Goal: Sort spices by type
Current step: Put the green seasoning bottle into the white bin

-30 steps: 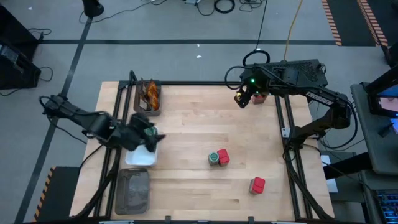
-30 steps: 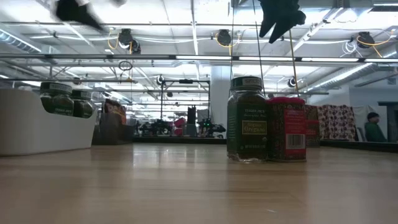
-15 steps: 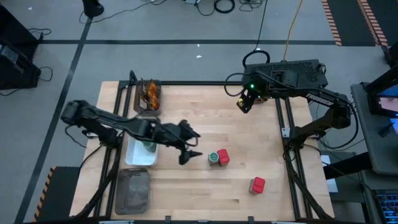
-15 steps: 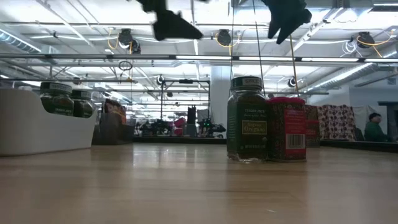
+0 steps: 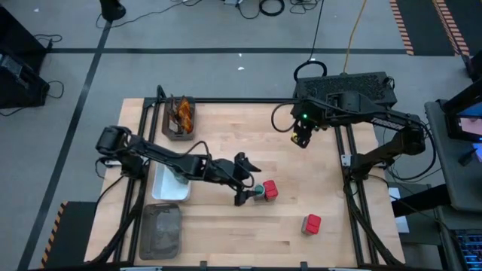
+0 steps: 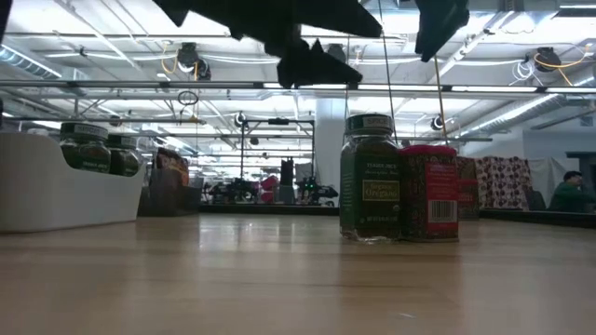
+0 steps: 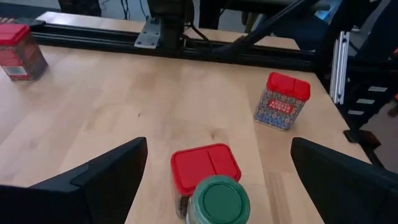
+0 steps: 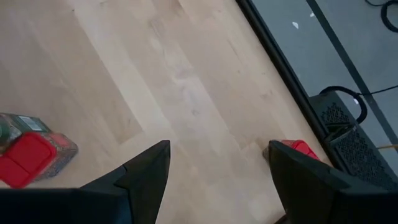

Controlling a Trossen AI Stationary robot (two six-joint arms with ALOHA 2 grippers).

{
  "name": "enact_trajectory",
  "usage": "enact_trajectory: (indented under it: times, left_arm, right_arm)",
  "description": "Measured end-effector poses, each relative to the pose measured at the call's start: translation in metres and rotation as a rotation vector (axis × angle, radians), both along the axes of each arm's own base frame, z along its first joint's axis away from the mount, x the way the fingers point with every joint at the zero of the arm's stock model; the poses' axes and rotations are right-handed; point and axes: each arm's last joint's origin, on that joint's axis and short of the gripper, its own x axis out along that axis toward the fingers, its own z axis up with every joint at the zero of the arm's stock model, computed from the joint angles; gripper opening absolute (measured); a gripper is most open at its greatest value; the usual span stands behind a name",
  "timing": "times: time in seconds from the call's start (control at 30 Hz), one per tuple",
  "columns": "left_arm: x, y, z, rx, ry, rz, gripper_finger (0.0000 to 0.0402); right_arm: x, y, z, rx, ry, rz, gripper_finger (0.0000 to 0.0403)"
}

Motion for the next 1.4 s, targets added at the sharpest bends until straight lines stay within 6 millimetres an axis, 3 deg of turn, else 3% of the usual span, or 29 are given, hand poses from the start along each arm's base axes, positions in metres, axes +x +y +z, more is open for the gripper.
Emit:
enact_trajectory:
  times: [0.17,0.53,1.1,1.4]
  left_arm:
    - [0.004,-0.004,-0.012,0.022,0.020,0.016,0.0400]
    - [0.005,-0.006,-0.016,0.066,0.024,-0.007,0.0400]
    - [0.023,-0.016,-0.069,0.058,0.069,-0.055,0.0400]
    - [0.023,-0.015,-0.070,0.074,0.068,-0.020,0.0400]
  right_arm:
    - [0.000,0.002,0.000,-0.005,0.002,0.014,0.0254]
    - [0.003,0.002,0.001,-0.027,-0.011,0.057,0.0254]
    - [0.003,0.000,0.002,-0.041,0.000,0.089,0.0254]
    - [0.001,0.000,0.001,-0.040,0.023,0.093,0.0254]
